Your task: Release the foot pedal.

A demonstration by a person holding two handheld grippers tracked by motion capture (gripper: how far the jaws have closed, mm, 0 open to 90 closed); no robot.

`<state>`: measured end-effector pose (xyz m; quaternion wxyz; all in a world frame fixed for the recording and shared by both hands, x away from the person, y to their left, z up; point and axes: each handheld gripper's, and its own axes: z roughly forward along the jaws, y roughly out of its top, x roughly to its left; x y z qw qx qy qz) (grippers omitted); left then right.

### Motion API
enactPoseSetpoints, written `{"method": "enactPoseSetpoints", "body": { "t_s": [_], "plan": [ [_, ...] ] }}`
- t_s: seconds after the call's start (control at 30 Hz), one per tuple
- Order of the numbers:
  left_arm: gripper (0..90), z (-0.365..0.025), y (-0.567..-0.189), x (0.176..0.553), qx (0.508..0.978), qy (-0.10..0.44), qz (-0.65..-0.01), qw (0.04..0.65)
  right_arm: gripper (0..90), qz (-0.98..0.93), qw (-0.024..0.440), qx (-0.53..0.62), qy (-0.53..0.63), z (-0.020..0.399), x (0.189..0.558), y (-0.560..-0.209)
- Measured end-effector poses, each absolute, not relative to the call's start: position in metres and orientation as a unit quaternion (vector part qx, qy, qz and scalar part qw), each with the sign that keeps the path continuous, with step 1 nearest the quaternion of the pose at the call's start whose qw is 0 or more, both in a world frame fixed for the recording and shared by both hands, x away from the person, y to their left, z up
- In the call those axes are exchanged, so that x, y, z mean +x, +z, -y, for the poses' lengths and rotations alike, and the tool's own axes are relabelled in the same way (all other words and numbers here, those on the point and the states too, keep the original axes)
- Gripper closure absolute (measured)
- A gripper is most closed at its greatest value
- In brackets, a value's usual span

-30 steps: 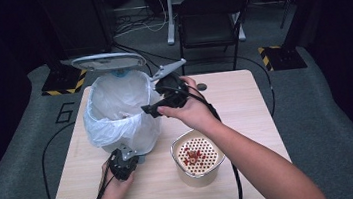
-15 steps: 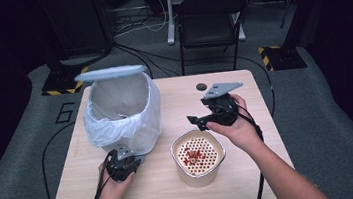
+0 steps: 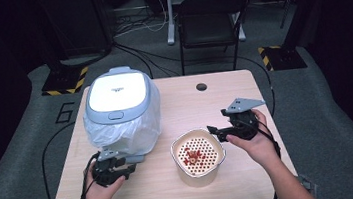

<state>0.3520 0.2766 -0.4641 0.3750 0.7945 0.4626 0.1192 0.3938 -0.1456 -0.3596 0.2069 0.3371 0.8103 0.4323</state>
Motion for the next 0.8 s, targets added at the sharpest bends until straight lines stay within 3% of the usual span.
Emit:
{"method": "enactPoseSetpoints", "body": {
  "t_s": [0.37, 0.8],
  "plan": [
    [45.2, -0.315, -0.470, 0.350, 0.779, 0.133, -0.487, 0.373, 23.8, -0.804, 0.229, 0.362, 0.412, 0.161, 0.388, -0.397],
    [43.4, -0.349, -0.479, 0.344, 0.761, 0.162, -0.518, 0.354, 24.2, -0.774, 0.250, 0.414, 0.409, 0.198, 0.374, -0.417]
  ]
}}
